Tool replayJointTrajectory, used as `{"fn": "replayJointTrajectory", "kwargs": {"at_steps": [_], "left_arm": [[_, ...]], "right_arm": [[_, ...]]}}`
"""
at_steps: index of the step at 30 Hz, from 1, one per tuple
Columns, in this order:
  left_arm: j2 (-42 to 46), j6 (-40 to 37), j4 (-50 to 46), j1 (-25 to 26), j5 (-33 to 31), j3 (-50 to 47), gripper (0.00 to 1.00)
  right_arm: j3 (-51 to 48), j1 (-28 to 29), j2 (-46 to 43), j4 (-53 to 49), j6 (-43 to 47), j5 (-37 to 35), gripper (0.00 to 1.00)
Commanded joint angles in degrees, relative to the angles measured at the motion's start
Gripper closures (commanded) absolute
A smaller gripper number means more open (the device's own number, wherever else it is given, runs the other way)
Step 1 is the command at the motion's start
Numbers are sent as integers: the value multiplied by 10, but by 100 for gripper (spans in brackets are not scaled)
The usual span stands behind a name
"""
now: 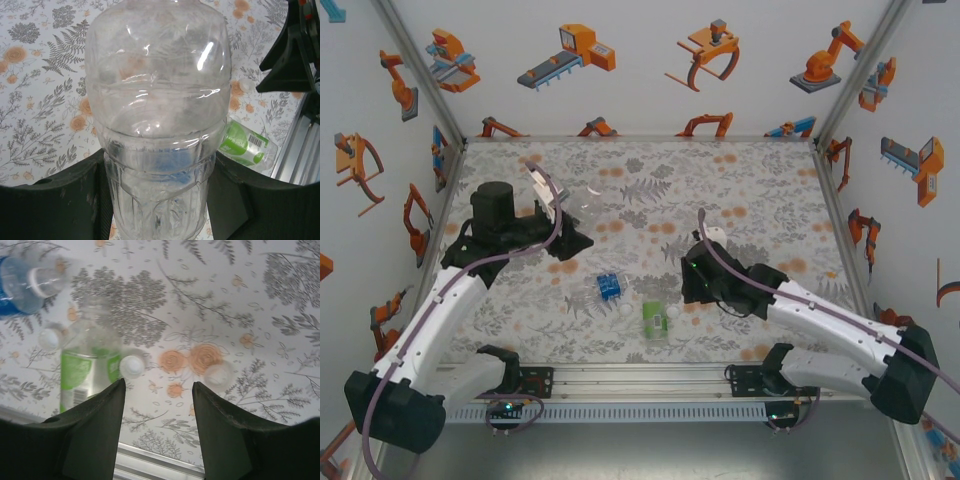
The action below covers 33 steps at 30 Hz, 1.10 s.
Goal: Screw on the bottle caps
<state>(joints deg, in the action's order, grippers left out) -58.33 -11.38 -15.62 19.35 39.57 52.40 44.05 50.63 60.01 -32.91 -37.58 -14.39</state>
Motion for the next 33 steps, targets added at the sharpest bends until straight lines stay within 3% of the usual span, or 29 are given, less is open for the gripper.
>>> {"fn": "replayJointTrajectory", "kwargs": {"at_steps": [1, 14, 23, 27, 33], "left_arm": [[15, -26, -4, -2, 1, -8, 100], [0, -21, -2, -3, -16, 0, 100], [-1, -21, -2, -3, -19, -1, 100], [-2, -21, -2, -3, -19, 0, 100], [-2, -21, -4, -3, -18, 2, 100]], "right_arm": [[-25, -25, -24, -24, -5, 22, 47], [-87, -92, -56, -45, 23, 40, 46], [-101, -117, 7, 19, 33, 93, 46], [-85, -117, 41, 37, 41, 119, 51], [-39, -85, 104, 32, 45, 133, 53]]}}
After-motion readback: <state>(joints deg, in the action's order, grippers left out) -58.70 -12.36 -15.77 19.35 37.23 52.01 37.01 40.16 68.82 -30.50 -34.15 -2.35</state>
